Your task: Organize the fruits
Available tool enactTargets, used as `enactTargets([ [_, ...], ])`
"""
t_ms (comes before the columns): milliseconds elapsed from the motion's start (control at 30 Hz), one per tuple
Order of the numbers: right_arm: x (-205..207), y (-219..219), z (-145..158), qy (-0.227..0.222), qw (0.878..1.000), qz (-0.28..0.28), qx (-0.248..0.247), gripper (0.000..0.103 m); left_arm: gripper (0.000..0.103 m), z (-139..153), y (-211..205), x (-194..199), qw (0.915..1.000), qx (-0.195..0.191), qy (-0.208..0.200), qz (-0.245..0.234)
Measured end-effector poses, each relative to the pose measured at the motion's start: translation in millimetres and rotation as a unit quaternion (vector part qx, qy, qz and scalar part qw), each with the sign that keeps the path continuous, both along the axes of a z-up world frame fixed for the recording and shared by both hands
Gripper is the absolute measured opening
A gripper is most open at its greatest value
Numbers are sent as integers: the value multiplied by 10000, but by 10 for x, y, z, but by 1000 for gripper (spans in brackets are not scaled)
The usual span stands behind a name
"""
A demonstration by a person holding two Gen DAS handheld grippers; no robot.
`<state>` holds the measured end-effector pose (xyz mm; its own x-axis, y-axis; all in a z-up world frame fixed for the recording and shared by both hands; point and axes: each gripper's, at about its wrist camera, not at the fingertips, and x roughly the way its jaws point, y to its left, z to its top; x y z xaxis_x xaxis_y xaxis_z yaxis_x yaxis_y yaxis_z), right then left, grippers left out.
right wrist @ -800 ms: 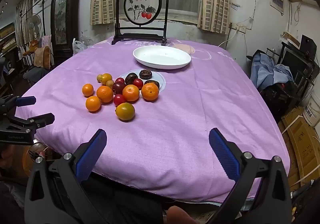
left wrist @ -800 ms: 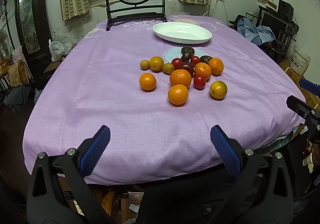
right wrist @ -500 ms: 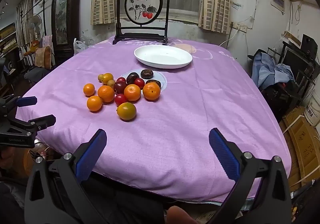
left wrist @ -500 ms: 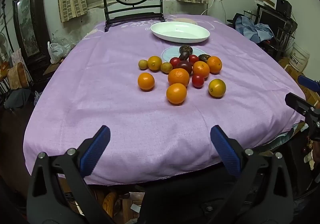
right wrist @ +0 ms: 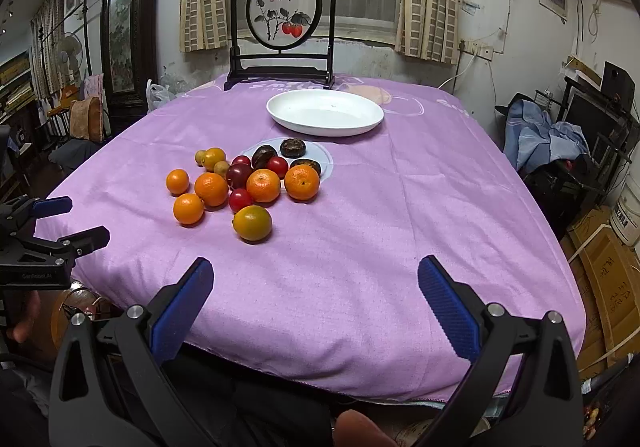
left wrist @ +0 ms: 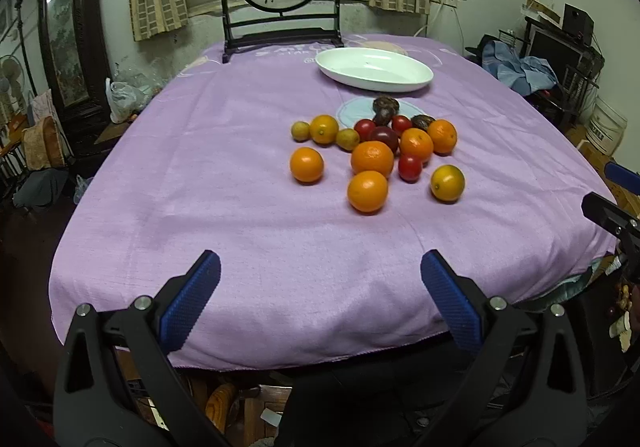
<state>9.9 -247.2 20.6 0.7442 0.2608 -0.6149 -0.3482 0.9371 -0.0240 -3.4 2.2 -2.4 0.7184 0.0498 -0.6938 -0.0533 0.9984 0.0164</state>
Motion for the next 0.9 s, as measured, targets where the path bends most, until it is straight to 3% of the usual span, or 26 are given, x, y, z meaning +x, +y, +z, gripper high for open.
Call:
enactTargets([
  [533,12,4,-20,76,9999,80,65,102,101,-20,64,27,9997,-179,142,15],
  [900,14,28,-37,148,9997,187,87,102,101,-45,45,35,9999,-60,146,18],
])
